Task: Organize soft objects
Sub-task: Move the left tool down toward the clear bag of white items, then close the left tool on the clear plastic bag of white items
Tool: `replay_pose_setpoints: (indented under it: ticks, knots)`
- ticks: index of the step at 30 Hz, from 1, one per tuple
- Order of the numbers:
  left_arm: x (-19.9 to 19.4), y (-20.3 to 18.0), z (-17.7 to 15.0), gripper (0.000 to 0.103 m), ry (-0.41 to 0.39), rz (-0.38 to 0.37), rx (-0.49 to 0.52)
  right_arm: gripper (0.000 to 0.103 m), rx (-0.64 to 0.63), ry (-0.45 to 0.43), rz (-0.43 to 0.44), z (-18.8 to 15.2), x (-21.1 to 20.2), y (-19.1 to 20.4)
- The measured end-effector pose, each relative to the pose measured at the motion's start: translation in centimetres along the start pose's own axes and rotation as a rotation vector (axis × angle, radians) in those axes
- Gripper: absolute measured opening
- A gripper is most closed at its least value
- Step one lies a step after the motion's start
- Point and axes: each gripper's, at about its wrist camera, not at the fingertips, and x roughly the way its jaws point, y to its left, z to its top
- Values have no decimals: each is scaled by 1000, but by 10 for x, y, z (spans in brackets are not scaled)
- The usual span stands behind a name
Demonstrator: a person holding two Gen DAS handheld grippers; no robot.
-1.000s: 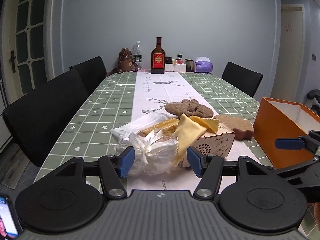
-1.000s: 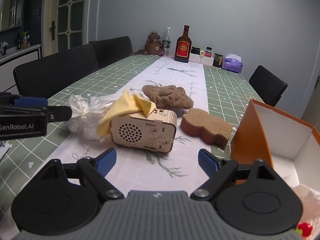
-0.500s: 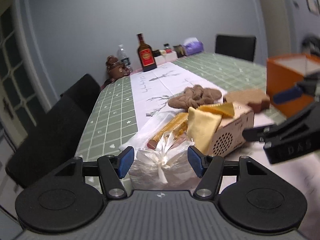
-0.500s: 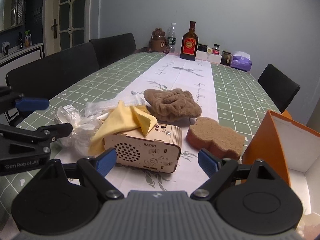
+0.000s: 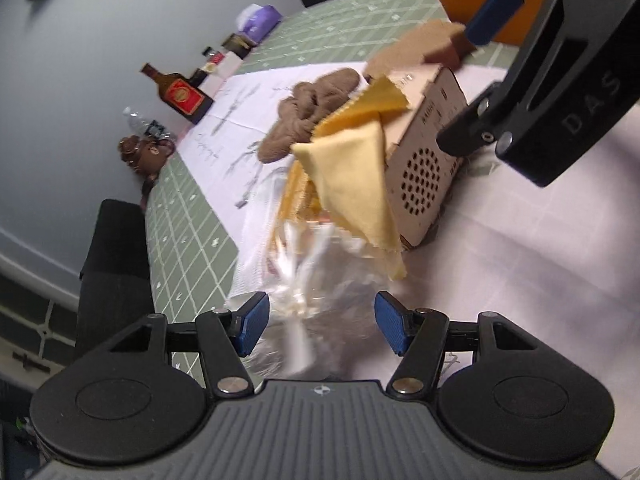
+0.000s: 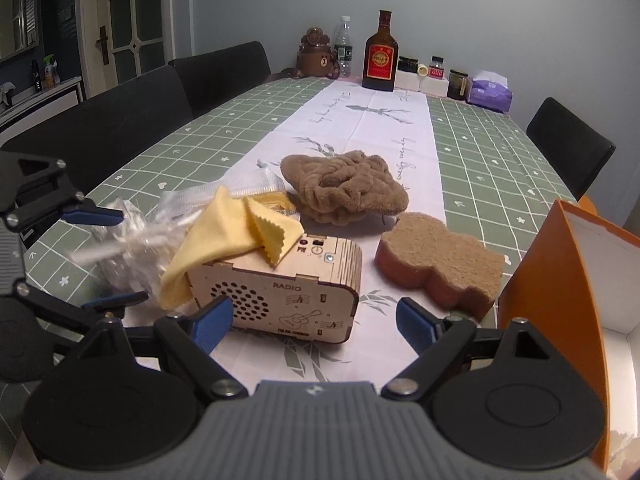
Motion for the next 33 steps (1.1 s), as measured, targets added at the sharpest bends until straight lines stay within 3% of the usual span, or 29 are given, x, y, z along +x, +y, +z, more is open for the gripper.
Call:
replay_pose_setpoints:
  ticks: [7,14,18,22,26,29,33]
  knots:
    - [18,0,5,75,31,-2,50,87,6,23,-4,-1,2,-5]
    - [26,-16,0,75,42,71,112,87,-1,34,-1,0,1,-7]
    - [25,-17,-2,62,22,122,82,87,-12,42,2,1,-1,-5]
    - [17,-5,-2,48,11,152,-19,87,-19,51,33,7,-6,-5]
    - [3,13,-4,46,-12,156,-171,87,-42,56,78,20,-12,-1]
    - [-12,29,-6,46,-26,148,-297,78,-99,59,110,33,-14,6]
    - [-26,59,-15,46,-31,75,-518,78,-207,69,155,57,-10,22]
